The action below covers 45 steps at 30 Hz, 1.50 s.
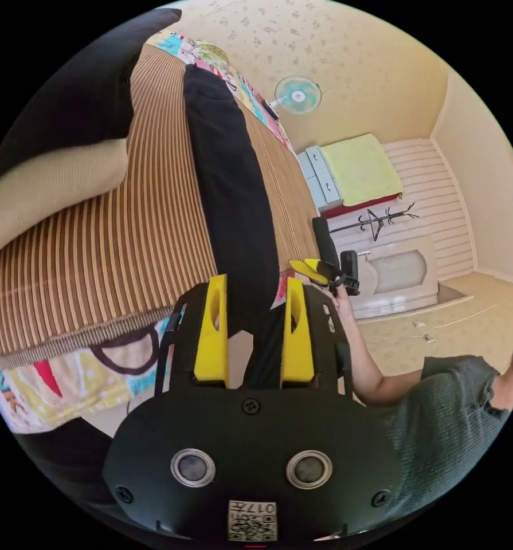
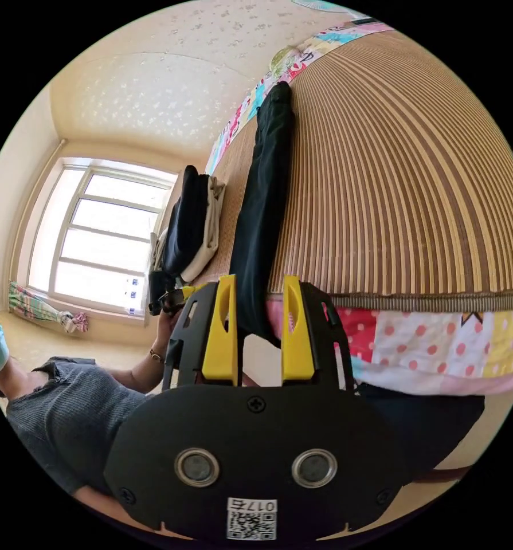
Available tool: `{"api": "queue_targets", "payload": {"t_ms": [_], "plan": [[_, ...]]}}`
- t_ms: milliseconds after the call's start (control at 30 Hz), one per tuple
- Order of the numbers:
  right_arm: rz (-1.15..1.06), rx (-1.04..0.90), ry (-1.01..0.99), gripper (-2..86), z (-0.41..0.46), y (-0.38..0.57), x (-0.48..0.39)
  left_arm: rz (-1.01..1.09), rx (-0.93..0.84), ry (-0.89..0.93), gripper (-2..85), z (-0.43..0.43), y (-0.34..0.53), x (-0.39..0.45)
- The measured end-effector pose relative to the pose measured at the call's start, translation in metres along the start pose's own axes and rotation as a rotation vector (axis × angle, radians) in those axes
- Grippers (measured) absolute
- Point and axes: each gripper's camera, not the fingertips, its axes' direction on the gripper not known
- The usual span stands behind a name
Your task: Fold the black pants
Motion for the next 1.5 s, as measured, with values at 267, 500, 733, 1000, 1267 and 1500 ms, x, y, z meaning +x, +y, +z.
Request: {"api": "queue_targets", "payload": {"t_ms": [267, 500, 733, 1000, 1267, 1500], "plan": [[0.082, 0.003, -0.053, 11.4, 0.048, -0.073, 0.009, -0.144, 0.066, -0.173, 9.3, 0.103, -0.06, -0.056], [-0.091, 0.039, -0.206, 3.7, 0.008, -0.002, -0.072, -0.058, 0.198, 0.22, 1.9, 0.071, 0.041, -0.084], [-0.628, 0.206, -0.487, 2.7, -0.132, 0.093, -0.282, 0.414, 0.359, 0.385, 2.2, -0.053, 0.154, 0.069], [-0.988, 0.401, -0.509, 2.6, -0.28, 0.166, -0.517, 0.969, 0.519, 0.464, 3.4, -0.193, 0.231, 0.311], [-0.707, 0.469, -0.306, 2.4, -0.288, 0.123, -0.521, 0.754, 0.5, 0.304, 2.5, -0.164, 0.194, 0.333], [-0.516, 0.388, 0.021, 2.3, -0.21, -0.075, -0.444, 0.509, 0.388, 0.084, 3.2, -0.096, -0.013, 0.259]]}}
